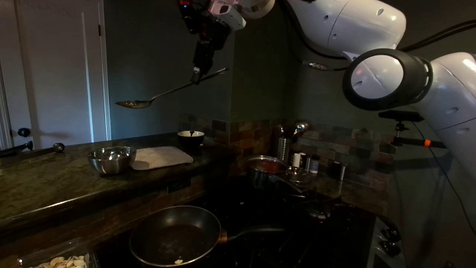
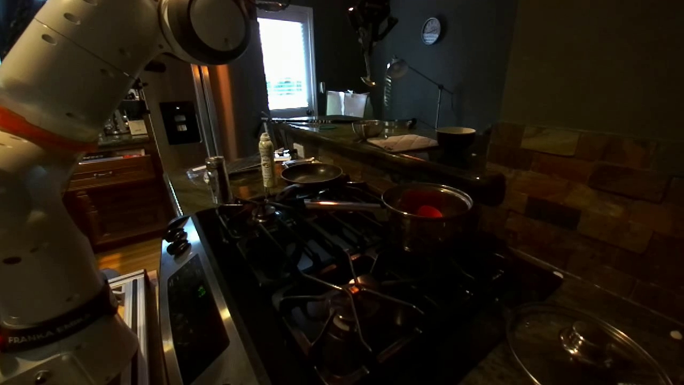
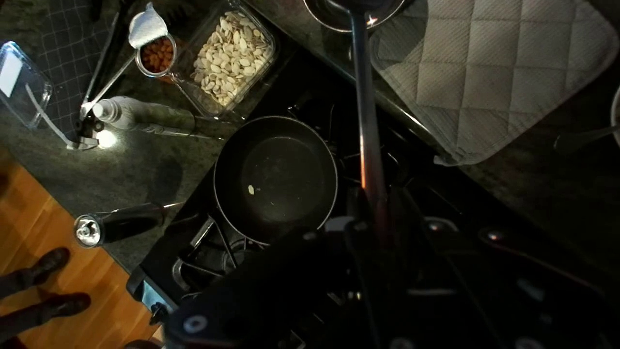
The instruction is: Remove the silver bowl from the black pan and put it on the countertop then pick up the silver spoon and put it in the pot.
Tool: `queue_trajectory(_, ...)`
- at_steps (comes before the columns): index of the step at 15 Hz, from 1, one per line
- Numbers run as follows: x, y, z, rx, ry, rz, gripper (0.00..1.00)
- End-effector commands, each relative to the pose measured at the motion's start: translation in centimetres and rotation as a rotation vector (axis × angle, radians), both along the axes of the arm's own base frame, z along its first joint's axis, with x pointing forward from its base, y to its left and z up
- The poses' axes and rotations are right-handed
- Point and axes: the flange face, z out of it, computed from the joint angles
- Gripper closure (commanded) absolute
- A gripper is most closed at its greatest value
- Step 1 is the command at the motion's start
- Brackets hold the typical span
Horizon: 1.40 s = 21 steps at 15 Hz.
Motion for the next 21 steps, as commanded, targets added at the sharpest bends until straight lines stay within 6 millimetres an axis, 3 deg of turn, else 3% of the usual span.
queue_trajectory(1,0.0,-0.2,0.0,0.0,-0.001,0.004,0.84)
queue_trajectory(6,0.0,0.0,0.0,0.003,-0.002,0.011,0.84)
queue_trajectory(7,0.0,0.0,0.0,0.003,-0.002,0.011,0.96)
queue_trajectory(11,-0.3,1.6,-2.1,0.045,0.071,0.15,0.96)
queue_trajectory(14,-1.2,2.2,-2.1,0.127,0.121,0.235,0.96)
queue_trajectory(21,-1.5,-0.2,-2.2,0.242,0.189,0.211,0.96)
